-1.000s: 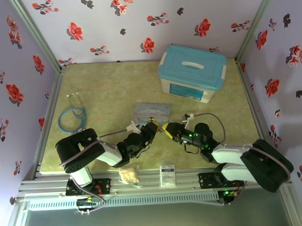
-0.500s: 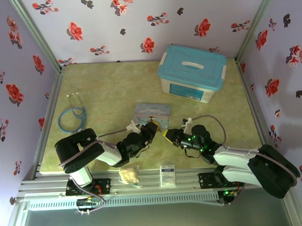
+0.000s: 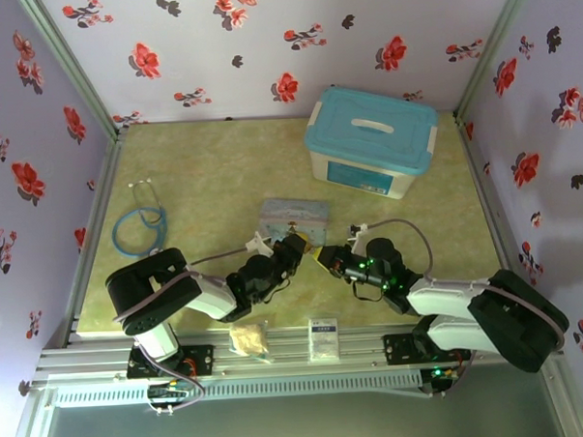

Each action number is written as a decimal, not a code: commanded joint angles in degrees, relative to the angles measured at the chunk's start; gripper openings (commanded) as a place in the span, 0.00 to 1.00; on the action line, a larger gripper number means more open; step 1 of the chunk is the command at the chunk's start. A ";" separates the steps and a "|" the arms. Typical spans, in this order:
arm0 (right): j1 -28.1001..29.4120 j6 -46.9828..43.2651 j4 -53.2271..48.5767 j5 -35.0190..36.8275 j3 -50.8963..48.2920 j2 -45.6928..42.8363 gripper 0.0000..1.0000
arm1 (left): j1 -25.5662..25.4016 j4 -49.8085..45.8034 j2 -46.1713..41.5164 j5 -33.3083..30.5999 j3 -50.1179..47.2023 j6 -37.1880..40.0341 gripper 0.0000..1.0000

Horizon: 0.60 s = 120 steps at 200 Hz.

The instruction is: Unlock a padlock with a key

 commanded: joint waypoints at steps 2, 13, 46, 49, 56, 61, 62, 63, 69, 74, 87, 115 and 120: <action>0.41 -0.38 5.26 -0.50 1.99 0.78 0.02 | -2.17 3.66 0.71 2.45 2.56 -0.82 0.00; 0.40 -0.89 3.90 -0.20 1.87 0.60 0.02 | -2.25 3.58 0.90 2.04 2.22 -0.10 0.00; 1.43 -11.12 -24.12 7.25 4.02 -8.51 0.03 | -1.00 3.10 0.55 -0.02 -0.42 0.10 0.00; 1.76 -13.03 -27.84 8.79 4.49 -9.67 0.03 | -0.78 3.06 0.55 -0.01 -0.51 0.27 0.00; 2.83 -16.87 -35.24 12.68 6.03 -12.91 0.05 | -0.41 3.02 0.55 -0.01 -0.86 0.36 0.00; 3.60 -19.50 -40.53 15.34 6.95 -14.87 0.08 | -0.28 2.73 0.61 -0.01 -1.04 0.29 0.00; 3.72 -20.01 -41.37 15.81 7.15 -15.27 0.09 | -0.27 2.71 0.63 -0.01 -1.05 0.28 0.00; 3.86 -20.57 -42.10 16.48 7.34 -15.64 0.09 | -0.27 2.66 0.68 -0.01 -1.10 0.28 0.00; 4.71 -23.68 -46.45 19.42 8.16 -17.57 0.15 | -0.14 2.59 0.68 -0.01 -1.24 0.40 0.00; 5.20 -25.96 -49.06 21.38 8.61 -18.92 0.20 | -0.17 2.34 0.79 -0.02 -1.33 0.45 0.00; 5.58 -29.90 -52.86 24.47 9.02 -21.06 0.29 | -0.16 1.23 0.89 0.24 -1.48 0.36 0.00; 6.66 -37.95 -54.60 27.63 10.08 -21.13 0.43 | -0.16 -0.17 1.03 0.25 -2.25 0.39 0.00; 7.48 -39.79 -54.77 28.78 10.61 -20.58 0.44 | -0.17 -0.44 0.95 0.25 -2.44 0.49 0.00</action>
